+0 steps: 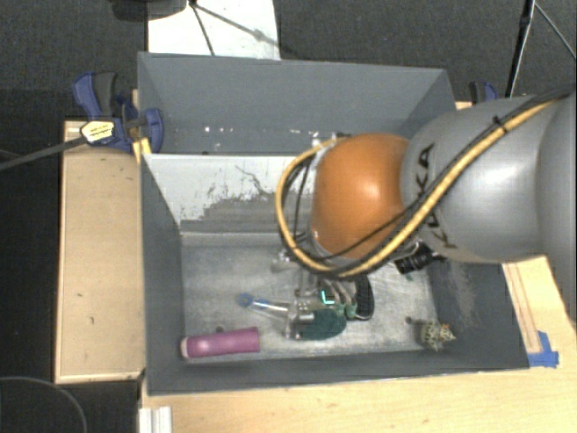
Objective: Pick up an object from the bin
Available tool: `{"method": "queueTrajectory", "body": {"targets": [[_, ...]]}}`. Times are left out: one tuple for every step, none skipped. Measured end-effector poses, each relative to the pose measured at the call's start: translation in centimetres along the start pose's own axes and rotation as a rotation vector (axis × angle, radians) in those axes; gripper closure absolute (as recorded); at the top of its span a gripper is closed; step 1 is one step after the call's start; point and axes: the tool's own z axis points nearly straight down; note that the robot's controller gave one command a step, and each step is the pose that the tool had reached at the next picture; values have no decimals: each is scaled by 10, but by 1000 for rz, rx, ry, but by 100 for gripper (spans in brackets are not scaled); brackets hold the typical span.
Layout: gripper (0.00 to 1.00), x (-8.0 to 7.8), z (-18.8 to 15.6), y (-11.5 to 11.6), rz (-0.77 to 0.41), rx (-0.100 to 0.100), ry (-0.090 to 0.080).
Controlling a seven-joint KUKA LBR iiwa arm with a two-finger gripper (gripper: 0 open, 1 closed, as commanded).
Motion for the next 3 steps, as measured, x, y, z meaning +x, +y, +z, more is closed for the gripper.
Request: {"method": "queueTrajectory", "body": {"targets": [[0,-33,93,-69,-184,-4,-8],[0,-25,93,-14,-17,-2,-13],[0,-26,91,-14,-13,-2,-11]]}}
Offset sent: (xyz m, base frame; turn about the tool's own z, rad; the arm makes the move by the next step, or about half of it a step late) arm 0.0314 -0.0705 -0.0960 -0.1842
